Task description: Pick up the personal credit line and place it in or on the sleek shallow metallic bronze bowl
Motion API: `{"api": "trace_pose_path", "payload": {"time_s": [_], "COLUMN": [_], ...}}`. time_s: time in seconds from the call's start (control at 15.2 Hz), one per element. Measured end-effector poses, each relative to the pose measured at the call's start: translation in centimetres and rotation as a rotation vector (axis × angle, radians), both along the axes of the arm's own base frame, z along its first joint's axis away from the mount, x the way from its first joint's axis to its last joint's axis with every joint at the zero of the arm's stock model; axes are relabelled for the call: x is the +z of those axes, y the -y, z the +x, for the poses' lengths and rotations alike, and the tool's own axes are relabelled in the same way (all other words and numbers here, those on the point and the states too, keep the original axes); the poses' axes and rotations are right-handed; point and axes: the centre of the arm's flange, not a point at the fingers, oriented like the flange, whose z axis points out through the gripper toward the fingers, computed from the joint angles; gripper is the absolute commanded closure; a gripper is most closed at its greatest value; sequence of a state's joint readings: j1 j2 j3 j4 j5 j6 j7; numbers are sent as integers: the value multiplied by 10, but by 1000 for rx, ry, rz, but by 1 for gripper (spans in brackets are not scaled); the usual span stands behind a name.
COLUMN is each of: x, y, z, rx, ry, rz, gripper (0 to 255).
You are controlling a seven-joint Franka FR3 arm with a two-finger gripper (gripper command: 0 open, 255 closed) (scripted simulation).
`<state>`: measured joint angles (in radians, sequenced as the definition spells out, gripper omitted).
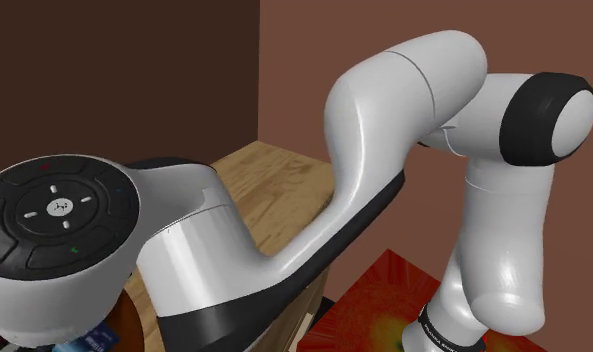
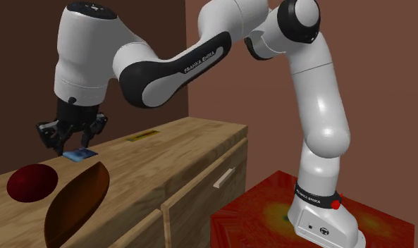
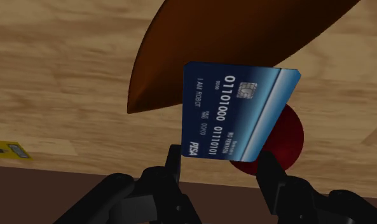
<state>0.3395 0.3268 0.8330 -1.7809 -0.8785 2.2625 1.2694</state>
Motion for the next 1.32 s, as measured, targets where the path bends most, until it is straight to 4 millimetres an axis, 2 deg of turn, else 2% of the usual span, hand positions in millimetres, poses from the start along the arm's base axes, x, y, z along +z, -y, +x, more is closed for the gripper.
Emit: {"api": "trace_pose_path", "payload": {"time_s": [0.2,1.06,1.32], "x": [-11,-79,-86], "y": [-11,-12,-12], "z": [-6,-6,-6], "rx": [-1,-2,-2], "ry": [0,1,1], "rz": [0,-1,-1], "gripper": [255,255,255]}}
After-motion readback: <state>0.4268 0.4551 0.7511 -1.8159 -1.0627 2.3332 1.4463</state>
